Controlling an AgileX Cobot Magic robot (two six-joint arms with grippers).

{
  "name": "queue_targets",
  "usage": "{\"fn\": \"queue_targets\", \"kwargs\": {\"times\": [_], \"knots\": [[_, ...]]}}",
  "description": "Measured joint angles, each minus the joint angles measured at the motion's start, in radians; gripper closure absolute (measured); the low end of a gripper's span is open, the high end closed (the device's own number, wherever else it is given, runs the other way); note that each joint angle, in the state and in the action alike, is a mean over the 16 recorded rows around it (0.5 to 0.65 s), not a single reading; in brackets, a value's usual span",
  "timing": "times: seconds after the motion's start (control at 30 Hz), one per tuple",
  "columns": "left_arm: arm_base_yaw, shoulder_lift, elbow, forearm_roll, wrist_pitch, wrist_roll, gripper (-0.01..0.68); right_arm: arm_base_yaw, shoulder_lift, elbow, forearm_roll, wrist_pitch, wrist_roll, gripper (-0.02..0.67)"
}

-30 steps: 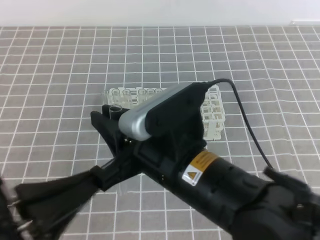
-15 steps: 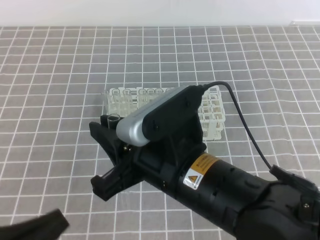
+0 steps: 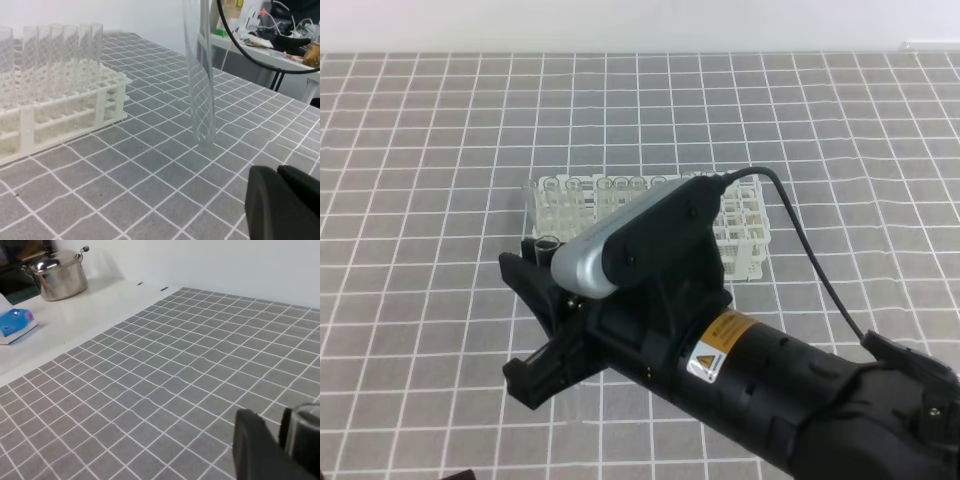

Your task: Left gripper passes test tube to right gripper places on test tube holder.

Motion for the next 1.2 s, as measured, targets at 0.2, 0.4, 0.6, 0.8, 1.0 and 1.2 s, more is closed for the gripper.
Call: {"fn": "queue_targets", "kwargs": {"times": [0.2,0.4,0.6,0.8,1.0,1.2], "knots": [[0.0,0.001,0.004,0.008,-0.004,0.003,0.673,0.0,-0.001,0.0,0.032,0.013,-0.055,0.567],[0.0,0.001,0.004,0.011,-0.003,0.005,0.673,0.0,-0.003,0.0,0.138,0.013,-0.2,0.568],[0.0,0.002,0.006,0.011,-0.001,0.006,0.673,-0.012,-0.015,0.0,0.32,-0.004,-0.415,0.568],[0.0,0.002,0.008,0.01,0.0,0.006,0.674,-0.074,-0.058,0.004,0.511,-0.011,-0.627,0.568],[0.0,0.001,0.006,0.011,-0.001,0.006,0.673,-0.212,-0.126,0.031,0.527,0.01,-0.652,0.568],[0.0,0.002,0.007,0.011,-0.001,0.006,0.673,-0.402,-0.148,0.065,0.176,0.003,-0.296,0.568]]}}
